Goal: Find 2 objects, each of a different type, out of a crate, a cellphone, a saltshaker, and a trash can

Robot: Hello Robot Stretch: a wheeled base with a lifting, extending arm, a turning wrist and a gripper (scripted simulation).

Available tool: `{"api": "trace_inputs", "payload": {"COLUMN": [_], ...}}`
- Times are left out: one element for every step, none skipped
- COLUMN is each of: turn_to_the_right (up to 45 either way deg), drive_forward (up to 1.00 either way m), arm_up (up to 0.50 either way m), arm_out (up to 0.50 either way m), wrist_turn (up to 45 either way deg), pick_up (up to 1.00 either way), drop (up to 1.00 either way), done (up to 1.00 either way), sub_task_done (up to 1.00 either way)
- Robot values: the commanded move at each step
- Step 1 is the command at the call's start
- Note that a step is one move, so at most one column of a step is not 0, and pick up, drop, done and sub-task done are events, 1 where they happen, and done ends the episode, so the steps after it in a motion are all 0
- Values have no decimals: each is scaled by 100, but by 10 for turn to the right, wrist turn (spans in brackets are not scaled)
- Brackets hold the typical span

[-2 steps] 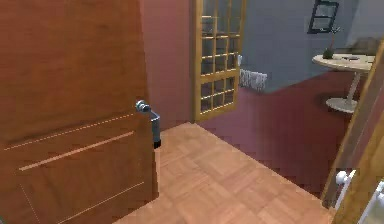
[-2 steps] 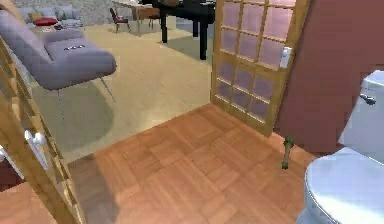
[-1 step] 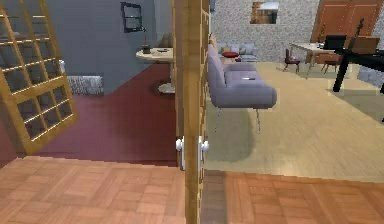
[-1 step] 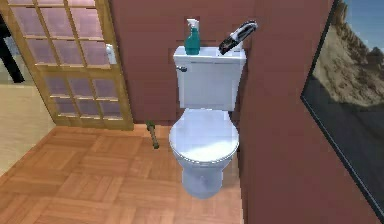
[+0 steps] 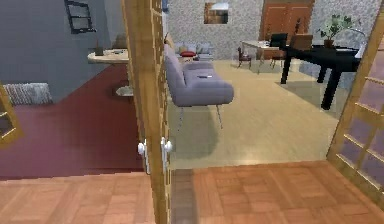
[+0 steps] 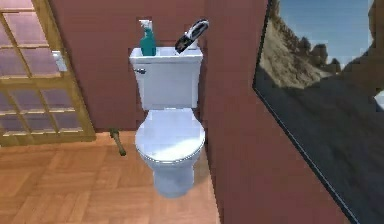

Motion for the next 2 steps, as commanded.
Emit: {"api": "trace_inputs", "payload": {"turn_to_the_right": [0,-450], "drive_forward": [10,0], "arm_up": [0,0], "arm_out": [0,0], "wrist_turn": [0,0], "pick_up": [0,0], "drop": [0,0], "done": [0,0], "sub_task_done": [0,0]}}
